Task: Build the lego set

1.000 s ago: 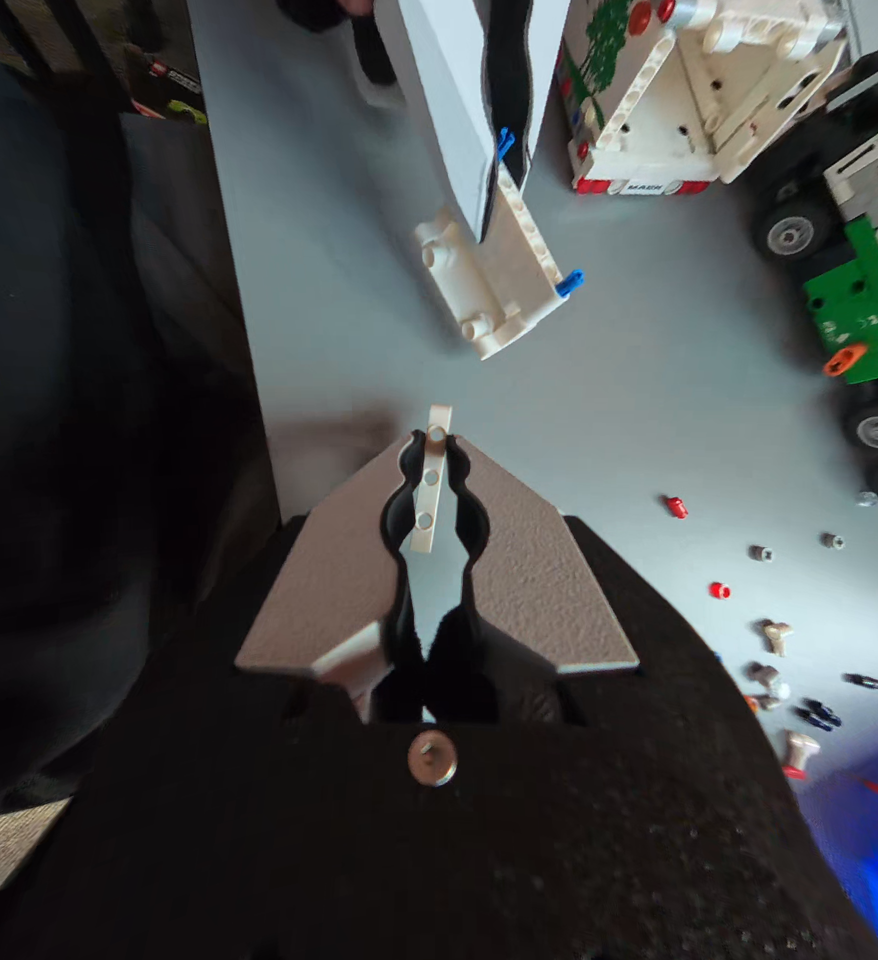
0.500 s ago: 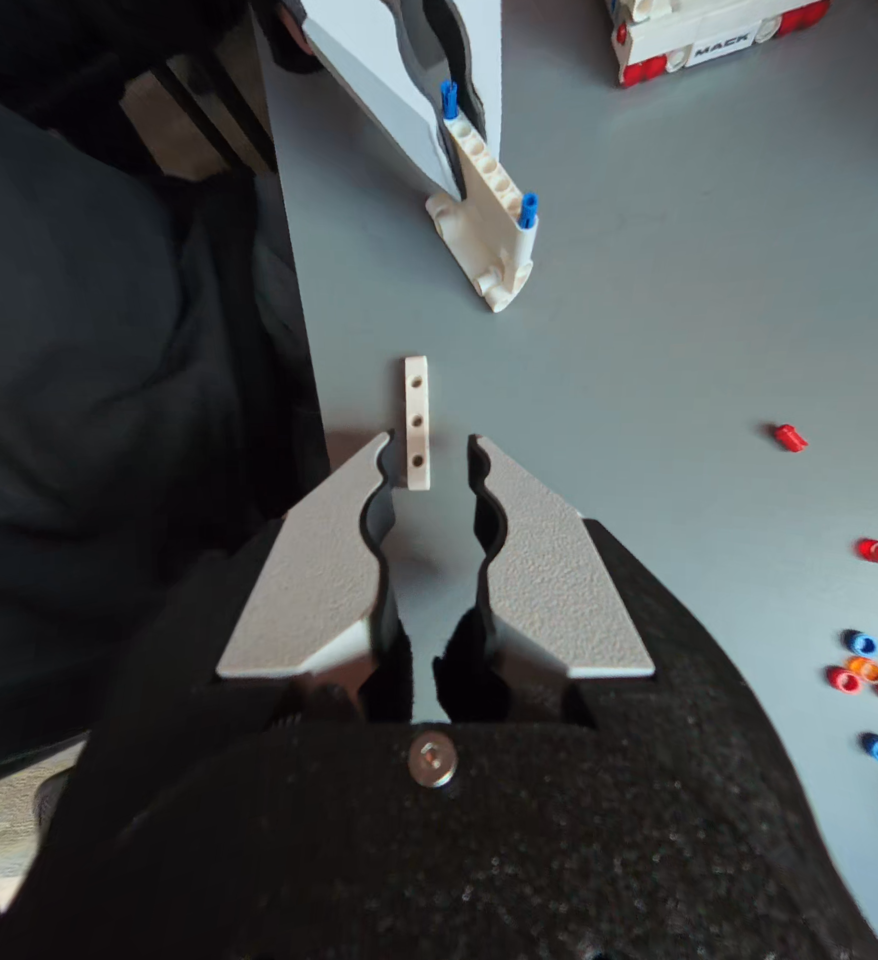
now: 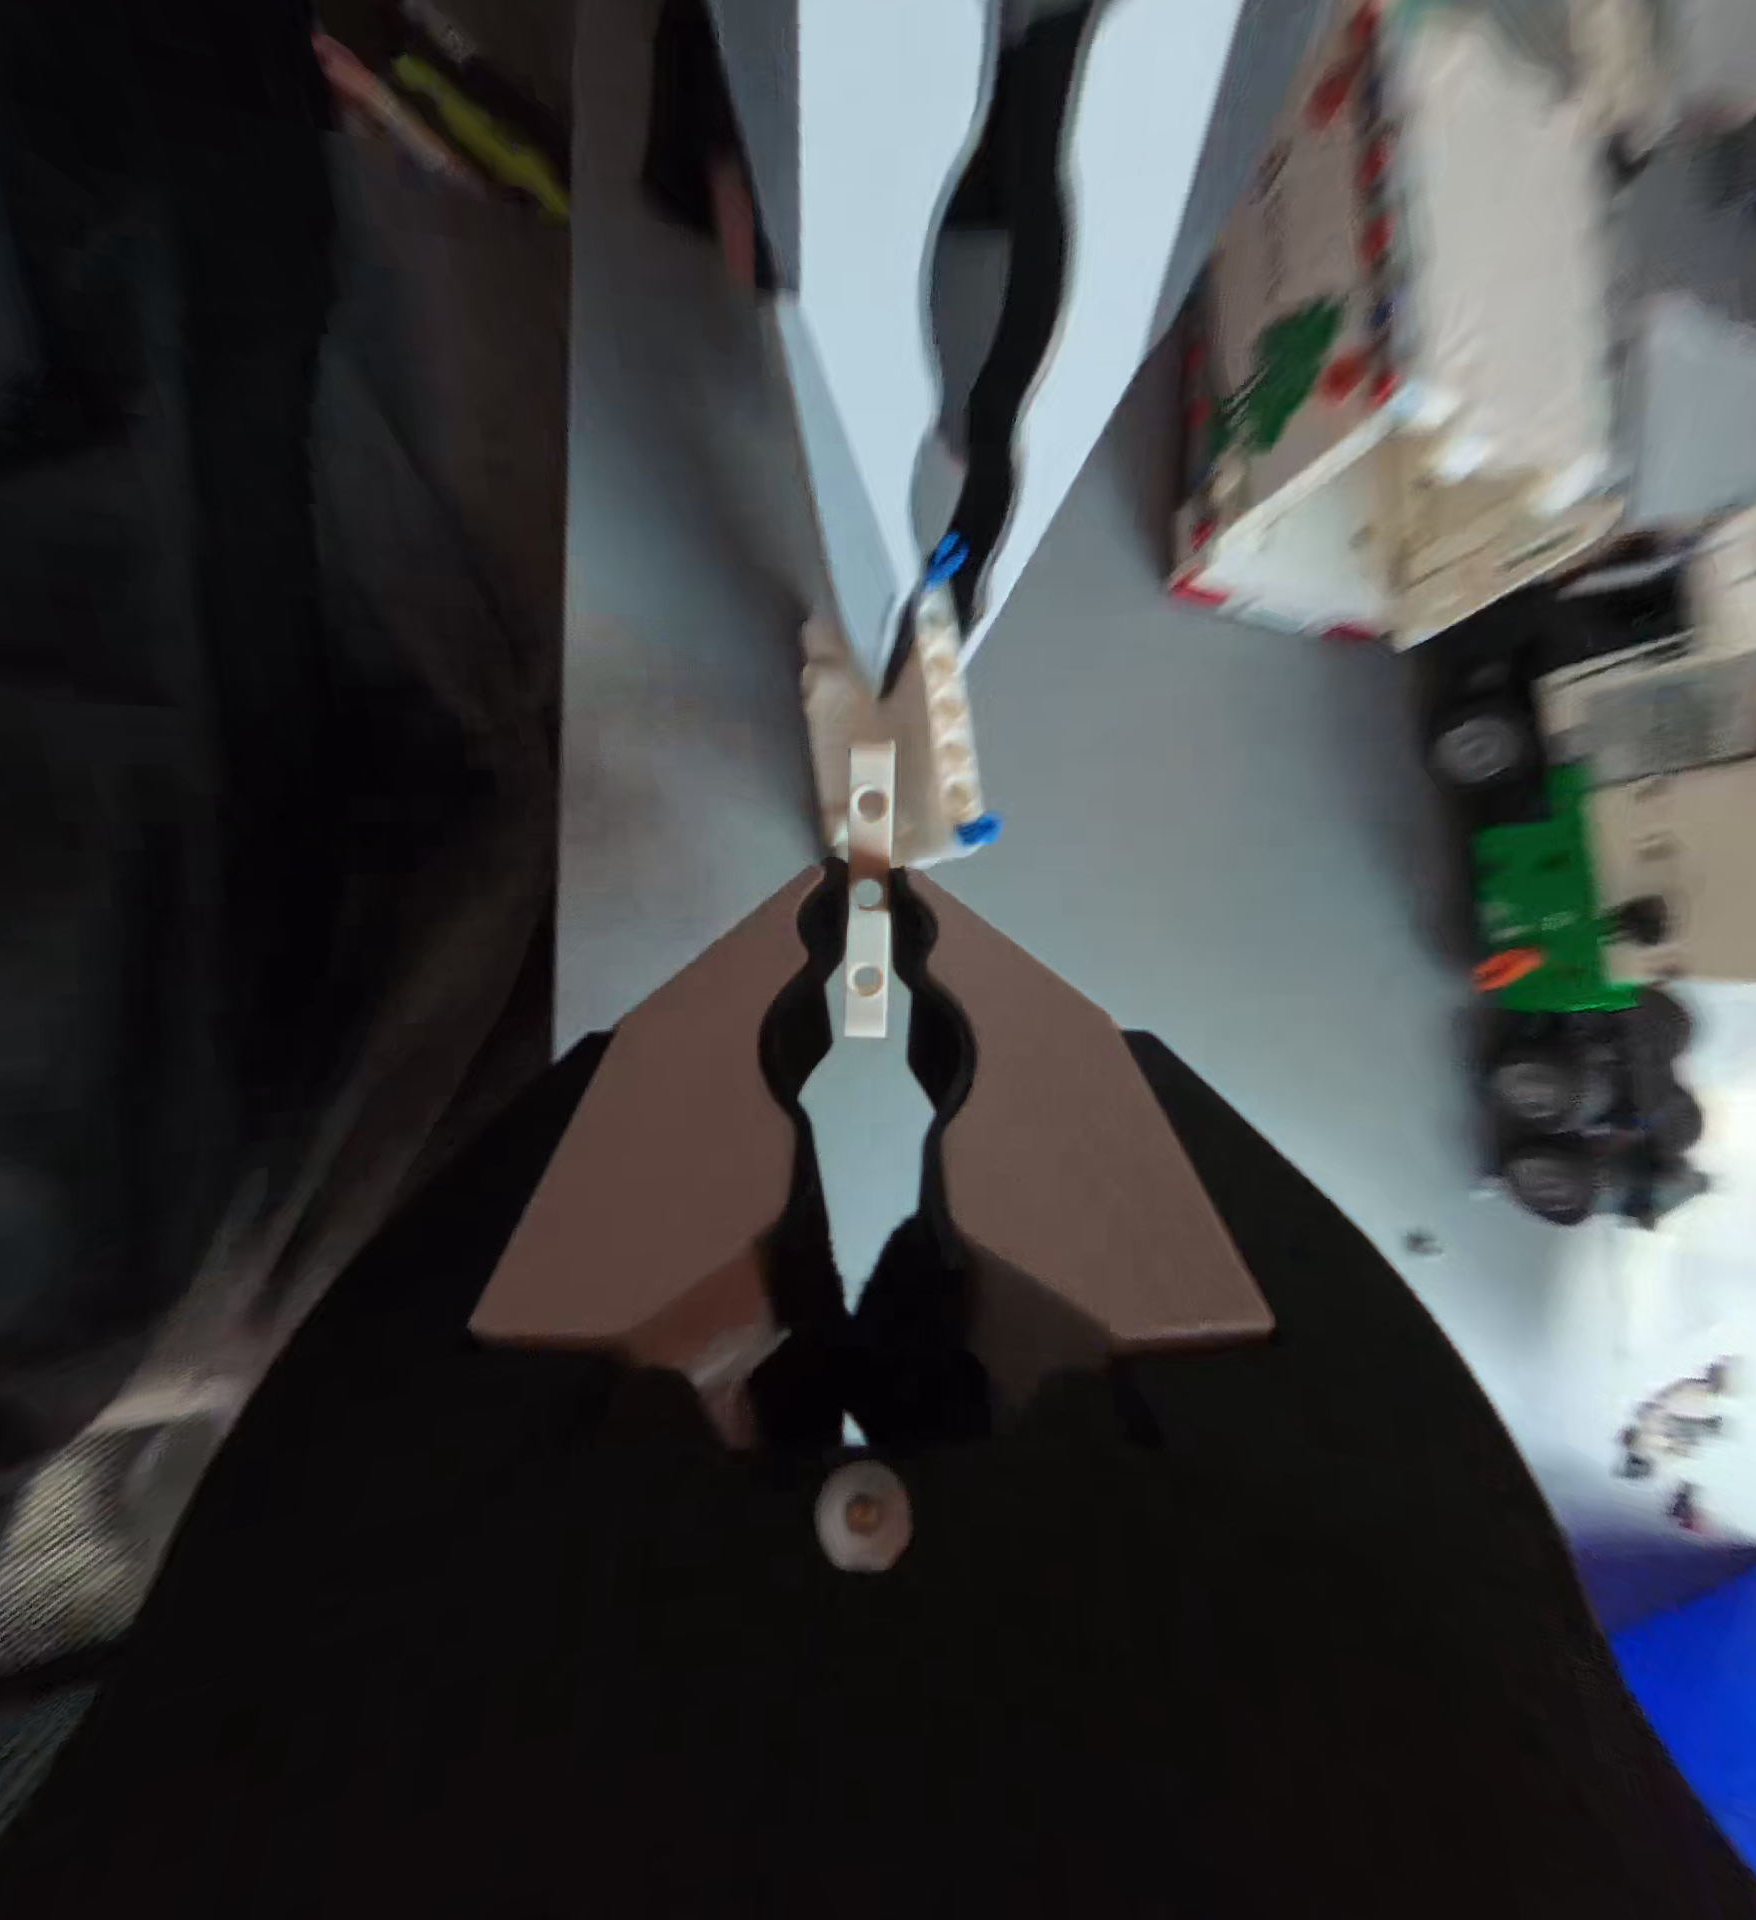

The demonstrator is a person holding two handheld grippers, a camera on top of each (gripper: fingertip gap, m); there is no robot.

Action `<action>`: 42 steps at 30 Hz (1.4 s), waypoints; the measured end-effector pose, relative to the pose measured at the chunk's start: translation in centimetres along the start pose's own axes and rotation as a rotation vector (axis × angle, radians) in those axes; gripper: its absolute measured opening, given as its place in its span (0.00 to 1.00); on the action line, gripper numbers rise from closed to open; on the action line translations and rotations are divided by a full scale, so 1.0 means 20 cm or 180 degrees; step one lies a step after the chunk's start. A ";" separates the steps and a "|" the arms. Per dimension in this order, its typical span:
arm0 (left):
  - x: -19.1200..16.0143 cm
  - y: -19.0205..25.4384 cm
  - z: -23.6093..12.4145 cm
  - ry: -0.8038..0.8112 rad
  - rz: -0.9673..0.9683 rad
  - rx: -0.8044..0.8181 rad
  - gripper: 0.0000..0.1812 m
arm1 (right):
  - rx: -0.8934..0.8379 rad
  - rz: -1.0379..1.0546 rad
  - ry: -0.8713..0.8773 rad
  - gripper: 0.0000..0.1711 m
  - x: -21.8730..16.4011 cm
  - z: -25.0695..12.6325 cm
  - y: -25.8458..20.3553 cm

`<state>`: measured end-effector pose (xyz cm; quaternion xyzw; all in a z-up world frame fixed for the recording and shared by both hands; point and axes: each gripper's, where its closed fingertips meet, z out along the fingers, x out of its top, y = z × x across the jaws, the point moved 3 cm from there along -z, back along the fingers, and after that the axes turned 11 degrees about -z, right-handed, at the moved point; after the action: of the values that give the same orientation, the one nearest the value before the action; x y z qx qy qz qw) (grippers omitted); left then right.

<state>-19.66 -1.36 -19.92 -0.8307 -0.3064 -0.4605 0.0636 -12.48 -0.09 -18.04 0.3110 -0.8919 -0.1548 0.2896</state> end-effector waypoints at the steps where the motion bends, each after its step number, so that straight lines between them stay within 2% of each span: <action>1: 0.00 0.00 0.00 -0.0012 -0.0034 -0.0046 0.03 | -0.0429 -0.0180 0.0156 0.03 0.06 -0.03 0.05; 3: 0.00 0.00 0.00 -0.0054 -0.0122 -0.0125 0.03 | -0.1057 -0.0547 0.0172 0.03 0.14 -0.06 0.10; 5: 0.00 -0.01 0.00 -0.0066 -0.0183 -0.0162 0.03 | -0.1470 -0.1057 -0.0164 0.04 0.16 -0.03 0.11; 7: 0.00 0.00 0.01 -0.0068 -0.0170 -0.0159 0.03 | -0.1445 -0.1275 -0.0504 0.04 0.13 0.03 0.08; 12: -0.01 0.00 0.01 -0.0064 -0.0113 -0.0129 0.03 | -0.1620 -0.1550 -0.0561 0.03 0.17 0.06 0.07; 23: -0.01 0.00 0.01 -0.0070 -0.0099 -0.0130 0.03 | -0.1825 -0.2141 -0.1136 0.03 0.17 0.09 0.07; 36: -0.01 0.00 0.01 -0.0068 -0.0058 -0.0088 0.03 | -0.1872 -0.2292 -0.1224 0.03 0.16 0.09 0.05; 42: -0.01 0.01 0.01 -0.0050 0.0195 -0.0033 0.03 | -0.1615 -0.2473 -0.1021 0.03 0.16 0.08 0.05</action>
<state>-19.43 -1.60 -20.09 -0.8436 -0.2788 -0.4534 0.0710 -15.92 -1.13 -17.48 0.5126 -0.6774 -0.5097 0.1360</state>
